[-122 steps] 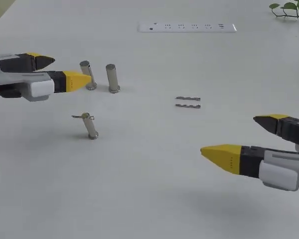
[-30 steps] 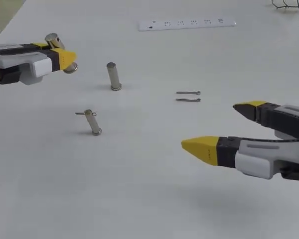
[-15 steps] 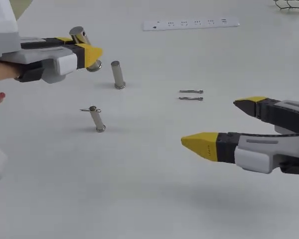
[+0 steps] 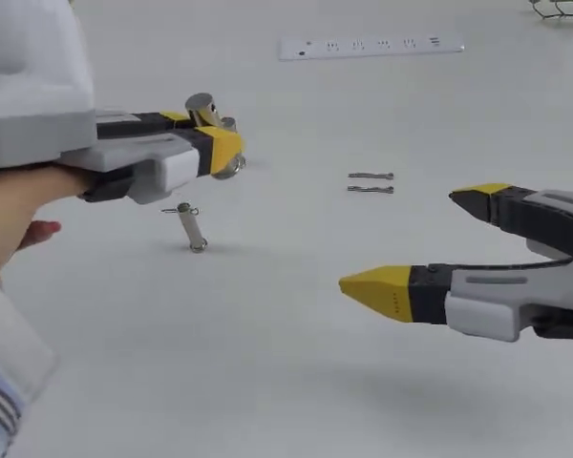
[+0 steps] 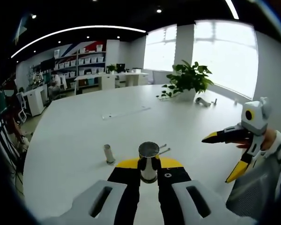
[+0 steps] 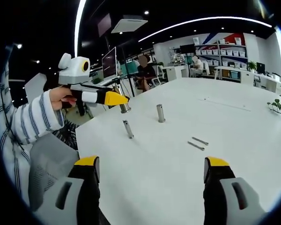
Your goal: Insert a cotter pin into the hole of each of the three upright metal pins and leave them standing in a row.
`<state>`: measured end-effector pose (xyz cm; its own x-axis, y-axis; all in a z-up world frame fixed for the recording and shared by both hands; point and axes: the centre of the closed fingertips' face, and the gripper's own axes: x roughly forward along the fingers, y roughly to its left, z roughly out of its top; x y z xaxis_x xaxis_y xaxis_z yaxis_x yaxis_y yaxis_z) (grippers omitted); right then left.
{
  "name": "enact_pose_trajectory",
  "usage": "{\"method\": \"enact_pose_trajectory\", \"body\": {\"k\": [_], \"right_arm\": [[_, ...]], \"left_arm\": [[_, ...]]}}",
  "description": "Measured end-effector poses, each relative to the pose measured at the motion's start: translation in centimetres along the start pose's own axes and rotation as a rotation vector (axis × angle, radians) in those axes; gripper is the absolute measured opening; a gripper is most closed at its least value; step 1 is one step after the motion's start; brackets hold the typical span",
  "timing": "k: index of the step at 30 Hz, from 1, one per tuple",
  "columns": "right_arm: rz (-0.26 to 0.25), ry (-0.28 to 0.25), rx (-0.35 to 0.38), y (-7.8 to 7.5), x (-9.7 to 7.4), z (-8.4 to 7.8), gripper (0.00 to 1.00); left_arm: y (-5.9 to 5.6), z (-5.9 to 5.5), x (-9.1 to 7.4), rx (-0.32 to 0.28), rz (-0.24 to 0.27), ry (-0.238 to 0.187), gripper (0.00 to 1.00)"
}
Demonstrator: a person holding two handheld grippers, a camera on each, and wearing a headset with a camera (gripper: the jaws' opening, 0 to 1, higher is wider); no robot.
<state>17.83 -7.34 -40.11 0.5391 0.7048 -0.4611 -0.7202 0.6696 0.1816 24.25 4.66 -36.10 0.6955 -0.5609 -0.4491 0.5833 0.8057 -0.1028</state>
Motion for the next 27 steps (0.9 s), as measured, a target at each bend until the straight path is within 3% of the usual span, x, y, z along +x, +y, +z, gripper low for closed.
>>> {"method": "enact_pose_trajectory", "body": {"k": [7,18,24,27], "right_arm": [[-0.007,-0.002,-0.010,-0.2,0.1,0.1,0.95],[-0.003,0.016,-0.007,-0.3,0.3,-0.5,0.95],[-0.004,0.020,-0.006,-0.4,0.2,-0.7,0.94],[-0.003,0.025,-0.007,-0.3,0.2,-0.8,0.94]], "left_arm": [[-1.3,-1.3,0.1,-0.014,-0.007,0.023,0.09],[-3.9,-4.5,0.4,-0.033,-0.020,0.076,0.09],[-4.0,-6.2,0.9,-0.023,-0.012,0.116,0.09],[-4.1,-6.4,1.0,-0.021,-0.016,0.121,0.09]]}}
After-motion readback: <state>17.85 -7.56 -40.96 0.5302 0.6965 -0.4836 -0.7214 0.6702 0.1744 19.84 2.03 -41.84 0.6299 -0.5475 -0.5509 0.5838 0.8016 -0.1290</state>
